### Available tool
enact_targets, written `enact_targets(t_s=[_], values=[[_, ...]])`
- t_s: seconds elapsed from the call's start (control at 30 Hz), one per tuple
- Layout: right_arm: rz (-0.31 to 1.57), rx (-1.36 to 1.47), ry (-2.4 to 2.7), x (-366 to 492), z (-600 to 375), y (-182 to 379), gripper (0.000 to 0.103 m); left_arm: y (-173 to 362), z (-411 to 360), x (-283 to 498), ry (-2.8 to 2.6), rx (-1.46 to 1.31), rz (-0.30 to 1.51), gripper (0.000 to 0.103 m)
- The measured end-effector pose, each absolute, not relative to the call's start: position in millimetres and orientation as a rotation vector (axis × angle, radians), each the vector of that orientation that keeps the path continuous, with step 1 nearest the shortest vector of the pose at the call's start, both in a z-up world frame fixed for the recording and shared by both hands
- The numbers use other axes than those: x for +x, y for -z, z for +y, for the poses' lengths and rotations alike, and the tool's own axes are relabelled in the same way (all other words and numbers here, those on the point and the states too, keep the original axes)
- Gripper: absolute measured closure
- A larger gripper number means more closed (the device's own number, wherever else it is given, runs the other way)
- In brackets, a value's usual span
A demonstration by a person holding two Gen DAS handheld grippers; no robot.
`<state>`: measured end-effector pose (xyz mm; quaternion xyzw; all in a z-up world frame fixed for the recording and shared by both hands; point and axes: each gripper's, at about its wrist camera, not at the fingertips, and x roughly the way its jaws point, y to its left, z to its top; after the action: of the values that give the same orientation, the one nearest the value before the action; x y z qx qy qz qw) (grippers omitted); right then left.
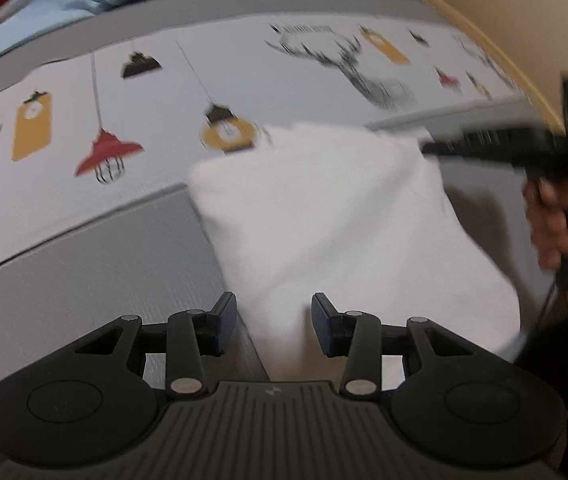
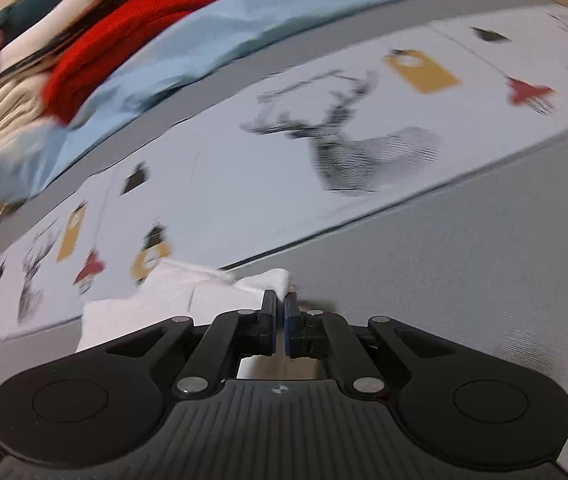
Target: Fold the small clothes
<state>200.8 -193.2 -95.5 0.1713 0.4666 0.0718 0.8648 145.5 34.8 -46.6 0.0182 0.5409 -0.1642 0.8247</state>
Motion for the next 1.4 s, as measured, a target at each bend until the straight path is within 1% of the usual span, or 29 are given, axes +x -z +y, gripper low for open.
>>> enact_targets(t_s=[0.13, 0.17, 0.27, 0.33, 0.43, 0.5, 0.57, 0.6, 0.63, 0.67, 0.73, 0.77, 0.8, 0.83, 0.87, 0.9, 0.93, 0.97, 1.07, 1.13, 1.23, 1.27, 1.33, 1.37, 1.4], values=[[0.975, 0.307, -0.149, 202, -190, 95, 0.098, 45, 35, 162, 0.299, 0.002, 1.122, 0.057], [0.954, 0.283, -0.131, 200, -190, 91, 0.09, 45, 33, 165, 0.293, -0.005, 1.116, 0.057], [0.826, 0.261, -0.163, 190, -187, 66, 0.089, 45, 28, 172, 0.296, -0.015, 1.099, 0.057], [0.781, 0.255, -0.273, 185, -181, 56, 0.089, 45, 23, 176, 0.307, -0.017, 1.085, 0.057], [0.853, 0.226, -0.466, 184, -165, 62, 0.089, 52, 17, 185, 0.316, -0.022, 1.09, 0.057], [0.978, 0.13, -0.488, 187, -151, 81, 0.089, 63, 16, 190, 0.311, -0.014, 1.118, 0.057], [1.117, 0.002, -0.398, 190, -145, 110, 0.089, 82, 14, 197, 0.281, 0.021, 1.197, 0.056], [1.141, 0.016, -0.374, 191, -149, 119, 0.09, 90, 15, 200, 0.266, 0.027, 1.234, 0.051], [1.141, 0.066, -0.369, 194, -153, 118, 0.09, 95, 16, 202, 0.245, 0.022, 1.255, 0.048], [1.141, 0.106, -0.369, 196, -156, 115, 0.09, 96, 20, 205, 0.225, -0.002, 1.264, 0.042], [1.124, 0.146, -0.359, 196, -162, 109, 0.089, 91, 27, 209, 0.2, -0.053, 1.252, 0.04], [1.118, 0.168, -0.348, 196, -165, 106, 0.085, 89, 31, 210, 0.187, -0.074, 1.239, 0.037], [1.111, 0.192, -0.343, 196, -168, 104, 0.075, 87, 34, 212, 0.171, -0.098, 1.23, 0.028], [1.107, 0.207, -0.341, 197, -170, 103, 0.07, 88, 38, 213, 0.153, -0.123, 1.231, 0.022], [1.108, 0.212, -0.335, 197, -173, 103, 0.06, 91, 43, 215, 0.127, -0.159, 1.246, 0.015], [1.114, 0.201, -0.314, 198, -175, 106, 0.045, 94, 46, 216, 0.116, -0.196, 1.263, 0.015], [1.123, 0.184, -0.283, 199, -175, 109, 0.04, 100, 50, 218, 0.113, -0.246, 1.291, 0.015], [1.132, 0.172, -0.252, 200, -174, 112, 0.039, 107, 53, 220, 0.117, -0.297, 1.325, 0.014], [1.123, 0.219, -0.189, 201, -185, 110, 0.038, 116, 54, 224, 0.133, -0.36, 1.357, 0.014], [1.129, 0.264, -0.201, 205, -191, 112, 0.036, 120, 54, 226, 0.152, -0.379, 1.356, 0.014], [1.209, 0.293, -0.227, 209, -189, 128, 0.034, 122, 53, 229, 0.173, -0.392, 1.346, 0.015], [1.241, 0.308, -0.244, 210, -187, 134, 0.034, 123, 52, 229, 0.178, -0.392, 1.34, 0.016], [1.239, 0.298, -0.247, 211, -181, 137, 0.034, 121, 52, 230, 0.196, -0.398, 1.32, 0.027], [1.23, 0.29, -0.252, 210, -179, 134, 0.04, 121, 52, 231, 0.205, -0.399, 1.311, 0.034], [1.218, 0.292, -0.258, 212, -178, 133, 0.059, 121, 53, 231, 0.206, -0.391, 1.301, 0.046]])
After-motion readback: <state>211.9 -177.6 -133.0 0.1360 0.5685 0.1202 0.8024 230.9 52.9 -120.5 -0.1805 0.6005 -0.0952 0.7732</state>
